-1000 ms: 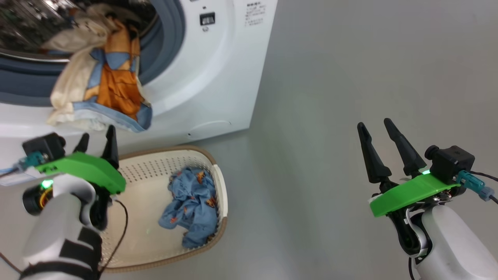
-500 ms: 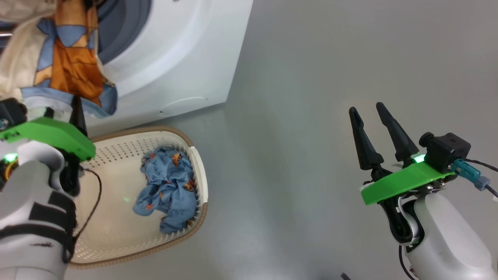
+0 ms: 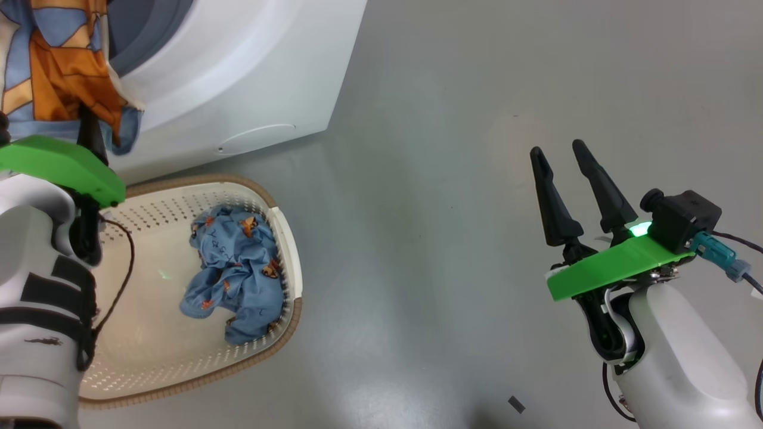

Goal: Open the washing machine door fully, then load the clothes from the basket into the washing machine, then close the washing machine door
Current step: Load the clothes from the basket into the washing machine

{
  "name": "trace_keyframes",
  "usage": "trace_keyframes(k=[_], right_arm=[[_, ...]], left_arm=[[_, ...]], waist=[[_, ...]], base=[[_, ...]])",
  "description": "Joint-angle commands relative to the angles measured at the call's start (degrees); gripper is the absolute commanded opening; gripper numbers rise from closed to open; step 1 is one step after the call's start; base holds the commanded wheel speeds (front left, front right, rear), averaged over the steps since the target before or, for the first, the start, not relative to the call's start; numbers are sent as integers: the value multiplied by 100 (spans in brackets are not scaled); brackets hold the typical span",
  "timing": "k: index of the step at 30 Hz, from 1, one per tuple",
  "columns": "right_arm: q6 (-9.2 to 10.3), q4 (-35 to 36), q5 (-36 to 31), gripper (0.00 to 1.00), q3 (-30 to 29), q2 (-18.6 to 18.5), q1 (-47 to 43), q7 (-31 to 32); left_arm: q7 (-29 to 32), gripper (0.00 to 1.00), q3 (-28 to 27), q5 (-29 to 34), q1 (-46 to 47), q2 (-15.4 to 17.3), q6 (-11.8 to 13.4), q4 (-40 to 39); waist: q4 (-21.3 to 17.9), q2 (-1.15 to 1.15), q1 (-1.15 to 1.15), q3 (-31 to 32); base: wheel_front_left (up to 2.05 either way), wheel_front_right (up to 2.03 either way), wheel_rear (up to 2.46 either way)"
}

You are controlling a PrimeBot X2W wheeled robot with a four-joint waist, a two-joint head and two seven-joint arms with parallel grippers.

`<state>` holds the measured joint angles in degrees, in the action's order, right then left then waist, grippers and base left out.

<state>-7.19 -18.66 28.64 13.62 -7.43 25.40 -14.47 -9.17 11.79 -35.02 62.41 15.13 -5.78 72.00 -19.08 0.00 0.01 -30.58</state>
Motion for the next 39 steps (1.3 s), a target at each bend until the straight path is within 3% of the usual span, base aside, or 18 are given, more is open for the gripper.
trace_keyframes(k=[1, 12, 23, 27, 39], right_arm=[[-30, 112, -44, 100, 56, -4, -5, -53], [-30, 38, -31, 100, 57, -4, -52, -53], [-30, -9, -7, 100, 68, -77, -156, -53], [-30, 50, -2, 100, 136, -92, -86, -53], [-30, 234, -29, 100, 114, 25, 50, -53]], left_arm=[[-100, 0, -55, 71, 96, 179, -21, -46], [-293, 0, 226, 151, -43, 42, -136, -47], [-440, 0, 554, 65, 82, 1, -168, -718], [-274, 0, 574, 60, 476, 83, -140, -723], [40, 0, 905, 556, 2195, 562, 350, -514]], waist=[[13, 0, -1, 18], [183, 0, -1, 249], [456, 0, -1, 449], [421, 0, -1, 246], [-66, 0, -1, -910]], base=[[0, 0, 0], [0, 0, 0], [0, 0, 0], [0, 0, 0], [0, 0, 0]])
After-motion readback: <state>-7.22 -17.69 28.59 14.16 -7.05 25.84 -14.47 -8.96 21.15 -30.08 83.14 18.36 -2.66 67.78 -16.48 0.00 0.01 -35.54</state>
